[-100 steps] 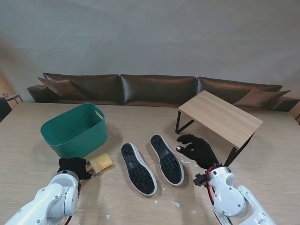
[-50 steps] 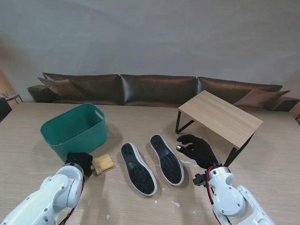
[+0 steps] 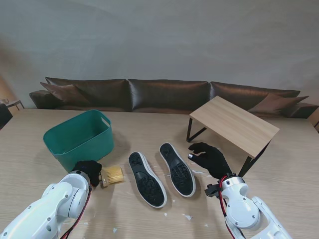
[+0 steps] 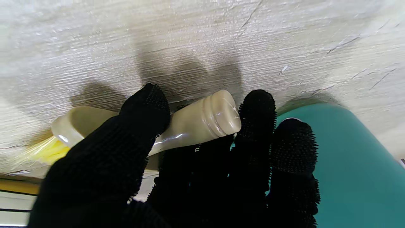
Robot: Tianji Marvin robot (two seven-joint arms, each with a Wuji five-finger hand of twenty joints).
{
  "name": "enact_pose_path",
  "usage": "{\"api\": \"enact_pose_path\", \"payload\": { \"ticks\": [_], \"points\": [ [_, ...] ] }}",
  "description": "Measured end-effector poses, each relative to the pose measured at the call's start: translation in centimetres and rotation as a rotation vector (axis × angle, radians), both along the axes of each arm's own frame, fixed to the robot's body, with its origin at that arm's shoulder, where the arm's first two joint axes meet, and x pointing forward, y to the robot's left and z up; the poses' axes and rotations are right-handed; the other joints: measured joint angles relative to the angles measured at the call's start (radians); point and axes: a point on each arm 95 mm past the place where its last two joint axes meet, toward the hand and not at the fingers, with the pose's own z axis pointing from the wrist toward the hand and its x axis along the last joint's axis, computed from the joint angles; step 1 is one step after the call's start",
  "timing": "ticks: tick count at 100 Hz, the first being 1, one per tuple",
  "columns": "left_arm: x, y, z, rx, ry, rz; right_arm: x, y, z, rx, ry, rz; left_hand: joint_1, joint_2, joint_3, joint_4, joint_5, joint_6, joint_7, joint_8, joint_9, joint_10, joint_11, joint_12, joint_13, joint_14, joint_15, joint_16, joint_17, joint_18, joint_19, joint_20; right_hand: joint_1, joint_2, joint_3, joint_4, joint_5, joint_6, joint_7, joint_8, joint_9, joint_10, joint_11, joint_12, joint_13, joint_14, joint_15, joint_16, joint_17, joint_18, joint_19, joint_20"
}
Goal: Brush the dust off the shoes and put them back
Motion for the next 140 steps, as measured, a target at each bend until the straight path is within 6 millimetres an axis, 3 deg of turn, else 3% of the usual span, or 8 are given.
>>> {"api": "enact_pose_path", "payload": {
  "ticks": [11,21,38,66,80,90,117,140],
  "points": [
    [-0.03,0.16,-0.01,-0.023,0.018,0.000,-0.01,0.01,-0.04,0.005,0.005,0.002,0.012,0.007,0.024,0.004,-0.006,0.037,0.012,0.000,0.025,-0.002,0.004,-0.005,0.027,0.002,0.000,-0.004,0.040,0.003,0.012,-0.009,0.000,0.014,0.000,0.000,0.000,0.002,0.000,0.000,0.000,0.000,0.000,0.000,0.006,0.001,0.001,0.000,0.000,0.000,0.000,0.000],
    [-0.07,0.39,0.03,-0.029,0.036,-0.026,-0.02,0.02,-0.07,0.008,0.007,0.003,0.013,0.025,0.032,0.021,-0.044,0.070,0.079,-0.001,0.025,0.010,0.052,0.037,0.046,0.006,0.041,0.062,0.051,0.003,0.039,-0.020,0.000,0.024,0.000,0.000,0.000,0.002,0.000,0.000,0.000,0.002,0.000,0.000,0.006,0.001,0.002,0.000,0.000,0.000,0.000,0.000],
    [-0.22,0.74,-0.05,-0.074,0.052,-0.021,-0.04,0.07,-0.09,0.010,0.009,0.004,0.013,0.066,0.039,0.025,-0.130,0.112,0.211,0.070,0.006,0.022,0.187,0.225,0.046,0.009,0.281,0.247,0.044,0.004,0.215,0.115,0.001,0.024,0.000,0.000,0.000,0.011,0.000,0.000,0.000,0.002,0.000,0.000,0.006,0.001,0.002,0.000,0.000,0.000,0.000,0.000],
    [-0.40,0.62,0.03,-0.076,0.113,-0.030,-0.08,0.10,-0.19,0.016,0.015,-0.001,0.051,0.089,0.085,0.086,-0.242,0.136,0.347,0.278,-0.006,0.008,0.378,0.474,0.041,-0.003,0.530,0.314,-0.014,0.007,0.331,0.238,0.007,0.044,0.000,0.000,0.000,0.024,0.000,-0.004,0.000,0.010,0.000,0.000,0.006,0.001,0.002,0.000,0.000,0.000,0.000,0.000],
    [-0.28,0.39,0.11,-0.065,0.127,-0.036,-0.09,0.11,-0.22,0.017,0.018,-0.003,0.077,0.082,0.089,0.069,-0.248,0.135,0.355,0.297,-0.006,0.003,0.413,0.473,0.041,-0.008,0.566,0.314,-0.042,0.007,0.330,0.277,0.007,0.045,0.000,0.000,-0.001,0.024,0.000,-0.005,0.000,0.010,0.000,0.000,0.006,0.002,0.002,0.000,0.000,0.000,0.000,0.000],
    [-0.22,0.34,0.09,-0.058,0.119,-0.045,-0.09,0.11,-0.24,0.017,0.020,-0.003,0.077,0.078,0.088,0.067,-0.226,0.107,0.313,0.240,-0.005,-0.003,0.347,0.421,0.040,-0.009,0.552,0.279,-0.042,0.007,0.316,0.277,0.007,0.045,0.000,0.000,-0.001,0.025,0.000,-0.005,0.000,0.010,0.000,0.000,0.006,0.002,0.002,0.000,0.000,0.000,0.000,0.000],
    [-0.56,0.51,0.29,-0.028,0.141,-0.069,-0.10,0.13,-0.27,0.013,0.022,-0.001,0.117,0.161,-0.012,0.078,-0.115,0.029,0.122,0.041,-0.004,-0.016,0.206,0.156,0.040,-0.022,0.452,0.244,-0.066,-0.003,0.276,0.204,0.007,0.045,0.000,0.000,-0.001,0.027,0.000,-0.006,0.000,0.012,0.000,0.000,0.006,0.002,0.003,0.000,0.000,0.000,0.000,0.000],
    [-0.87,0.73,0.27,-0.030,0.135,-0.065,-0.14,0.22,-0.38,0.011,0.026,0.004,0.113,0.167,-0.017,0.070,-0.079,0.033,0.090,0.015,0.006,-0.023,0.239,0.140,0.041,-0.028,0.451,0.251,-0.079,-0.007,0.276,0.197,0.014,0.059,-0.002,0.000,-0.001,0.027,0.000,-0.006,0.000,0.012,0.000,0.000,0.006,0.002,0.003,0.000,0.000,0.000,0.000,0.000]
  ]
}}
